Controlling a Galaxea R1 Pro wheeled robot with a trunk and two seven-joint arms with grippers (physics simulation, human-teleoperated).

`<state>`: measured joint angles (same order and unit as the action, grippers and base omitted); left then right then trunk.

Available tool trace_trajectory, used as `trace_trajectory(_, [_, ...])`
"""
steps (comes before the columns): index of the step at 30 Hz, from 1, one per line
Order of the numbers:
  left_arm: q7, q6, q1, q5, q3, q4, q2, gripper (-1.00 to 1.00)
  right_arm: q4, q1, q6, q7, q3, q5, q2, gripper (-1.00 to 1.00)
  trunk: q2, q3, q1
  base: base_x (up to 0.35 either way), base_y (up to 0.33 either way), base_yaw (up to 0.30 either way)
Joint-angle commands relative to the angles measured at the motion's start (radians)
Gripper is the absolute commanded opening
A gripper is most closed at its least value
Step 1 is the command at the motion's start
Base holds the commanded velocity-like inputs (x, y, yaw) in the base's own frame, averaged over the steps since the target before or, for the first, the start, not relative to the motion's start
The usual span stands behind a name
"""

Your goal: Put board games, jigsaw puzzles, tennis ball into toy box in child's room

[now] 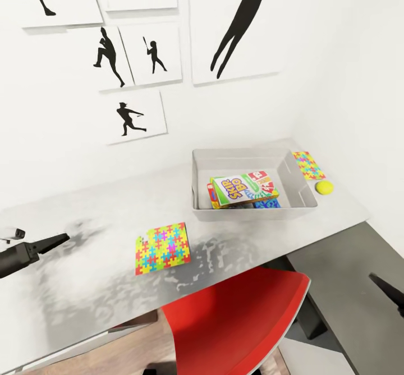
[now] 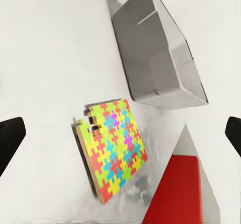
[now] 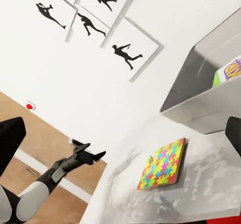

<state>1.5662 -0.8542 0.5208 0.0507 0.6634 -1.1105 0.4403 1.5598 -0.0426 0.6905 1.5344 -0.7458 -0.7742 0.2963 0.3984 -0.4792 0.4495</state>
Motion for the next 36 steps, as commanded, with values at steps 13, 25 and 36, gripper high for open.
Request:
trace_trajectory(13, [0.005,-0.015,-0.073,0.004,-0.005,0.027,0.001,1.0,-0.01,-0.028,-0.037,-0.072,0.073,0.037,-0.073,1.0,0.002,-0.001,0.001,0.0,0.0,0.0])
trace_trajectory(25, [0.005,-0.015,-0.09,0.005,-0.005,0.027,0.002,1.0,-0.01,-0.029,-0.037,-0.14,0.141,0.083,-0.112,1.0,0.002,-0.001,0.001,-0.05,0.054,0.0])
trace_trajectory(36, [0.005,-0.014,-0.091,0.005,-0.006,0.028,0.002,1.0,-0.01,-0.029,-0.037,-0.201,0.147,0.083,-0.112,1.0,0.002,-0.001,0.001,-0.032,0.057,0.0])
